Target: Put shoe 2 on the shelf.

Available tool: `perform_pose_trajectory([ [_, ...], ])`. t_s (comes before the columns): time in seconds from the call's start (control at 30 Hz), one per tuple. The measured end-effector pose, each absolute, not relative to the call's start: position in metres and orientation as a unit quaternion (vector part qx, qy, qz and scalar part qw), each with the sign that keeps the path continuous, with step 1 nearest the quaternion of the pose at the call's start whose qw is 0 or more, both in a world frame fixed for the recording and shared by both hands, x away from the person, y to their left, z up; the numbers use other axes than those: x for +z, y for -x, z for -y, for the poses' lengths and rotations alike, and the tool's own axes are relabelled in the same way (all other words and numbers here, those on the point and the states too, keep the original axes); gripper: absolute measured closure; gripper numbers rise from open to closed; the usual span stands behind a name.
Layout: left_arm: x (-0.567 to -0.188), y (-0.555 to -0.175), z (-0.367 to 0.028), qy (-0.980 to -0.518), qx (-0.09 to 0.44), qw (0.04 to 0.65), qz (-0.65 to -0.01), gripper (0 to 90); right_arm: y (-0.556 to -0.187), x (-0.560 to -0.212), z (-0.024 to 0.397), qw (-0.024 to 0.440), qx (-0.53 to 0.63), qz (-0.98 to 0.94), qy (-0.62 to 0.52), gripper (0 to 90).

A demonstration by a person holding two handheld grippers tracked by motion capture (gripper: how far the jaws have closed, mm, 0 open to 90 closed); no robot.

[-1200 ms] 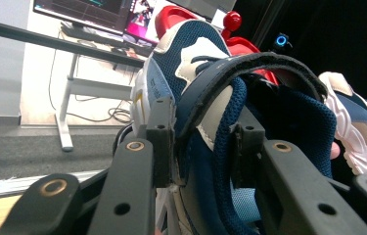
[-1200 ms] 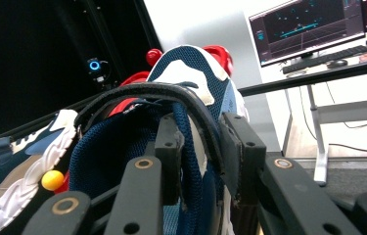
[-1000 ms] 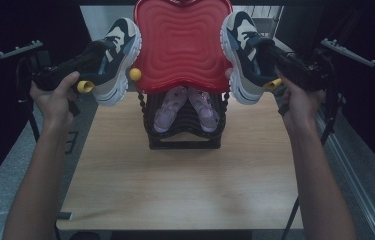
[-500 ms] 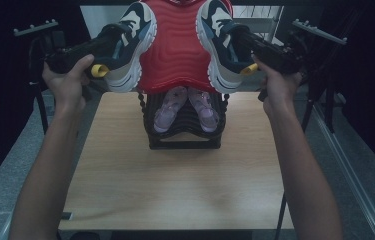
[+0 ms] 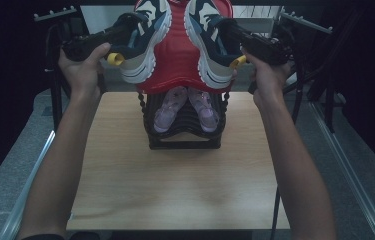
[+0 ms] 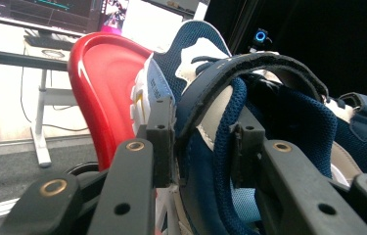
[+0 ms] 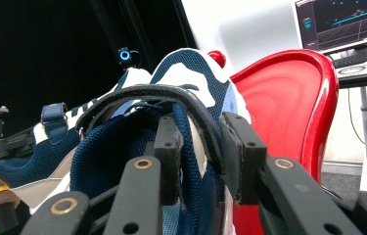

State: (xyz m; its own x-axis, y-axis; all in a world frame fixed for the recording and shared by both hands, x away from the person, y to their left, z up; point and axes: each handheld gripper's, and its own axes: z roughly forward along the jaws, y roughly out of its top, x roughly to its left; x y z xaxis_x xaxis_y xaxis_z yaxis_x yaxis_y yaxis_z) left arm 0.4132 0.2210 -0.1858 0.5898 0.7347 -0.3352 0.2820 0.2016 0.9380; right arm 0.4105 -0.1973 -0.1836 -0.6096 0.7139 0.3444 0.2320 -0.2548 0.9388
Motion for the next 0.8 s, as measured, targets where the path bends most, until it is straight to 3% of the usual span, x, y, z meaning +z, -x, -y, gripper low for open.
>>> perform_pose_trajectory([
  [0.8, -0.189, -0.442, -0.191, -0.604, 0.190, 0.646, -0.426, 68.7, -0.439, -0.179, 0.176, 0.203, 0.665, -0.583, -0.419, 70.1],
])
